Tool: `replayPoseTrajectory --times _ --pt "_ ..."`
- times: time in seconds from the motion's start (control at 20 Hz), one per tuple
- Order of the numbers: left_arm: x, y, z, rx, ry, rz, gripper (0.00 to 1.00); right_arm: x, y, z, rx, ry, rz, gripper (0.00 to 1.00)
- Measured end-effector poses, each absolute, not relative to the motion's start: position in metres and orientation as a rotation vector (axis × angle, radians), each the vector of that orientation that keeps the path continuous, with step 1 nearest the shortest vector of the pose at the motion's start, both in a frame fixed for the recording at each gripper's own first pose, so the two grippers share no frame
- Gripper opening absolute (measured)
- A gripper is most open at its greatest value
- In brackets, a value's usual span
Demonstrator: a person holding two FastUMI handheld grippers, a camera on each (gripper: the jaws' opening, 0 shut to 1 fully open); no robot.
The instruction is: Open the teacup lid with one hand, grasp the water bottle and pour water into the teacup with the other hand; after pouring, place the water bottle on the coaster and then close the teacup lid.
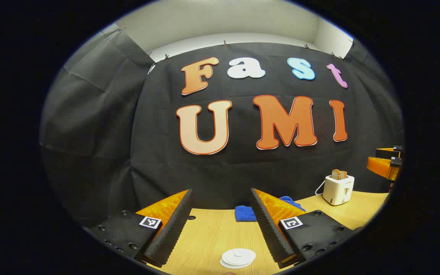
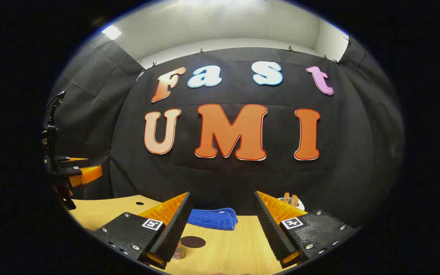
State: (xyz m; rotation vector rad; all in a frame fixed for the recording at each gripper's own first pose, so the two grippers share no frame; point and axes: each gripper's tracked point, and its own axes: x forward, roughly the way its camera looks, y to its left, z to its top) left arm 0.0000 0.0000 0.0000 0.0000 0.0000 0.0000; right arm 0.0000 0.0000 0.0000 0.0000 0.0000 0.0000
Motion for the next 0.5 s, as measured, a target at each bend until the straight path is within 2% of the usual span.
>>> replayPoseTrajectory --times 0.05,0.2,0.25,0.3,0.5 --pt "0.001 0.0 0.0 -0.002 0.004 0.0 0.99 0.0 0.001 -0.003 -0.002 0.013 0.004 0.96" --pt "0.003 -0.001 -0.006 -0.009 0.015 -0.005 0.99 0.002 0.006 -0.008 0.013 0.031 0.018 0.96" --pt "0.003 -0.002 -0.007 -0.01 0.02 -0.008 0.98 0.003 0.008 -0.009 0.017 0.033 0.022 1.0" --pt "0.003 -0.001 -0.008 -0.011 0.023 -0.008 0.98 0.002 0.009 -0.01 0.017 0.035 0.025 0.96" --pt "0.004 -0.001 -0.006 -0.007 0.019 -0.007 0.98 0.005 0.014 -0.006 0.022 0.028 0.038 0.96"
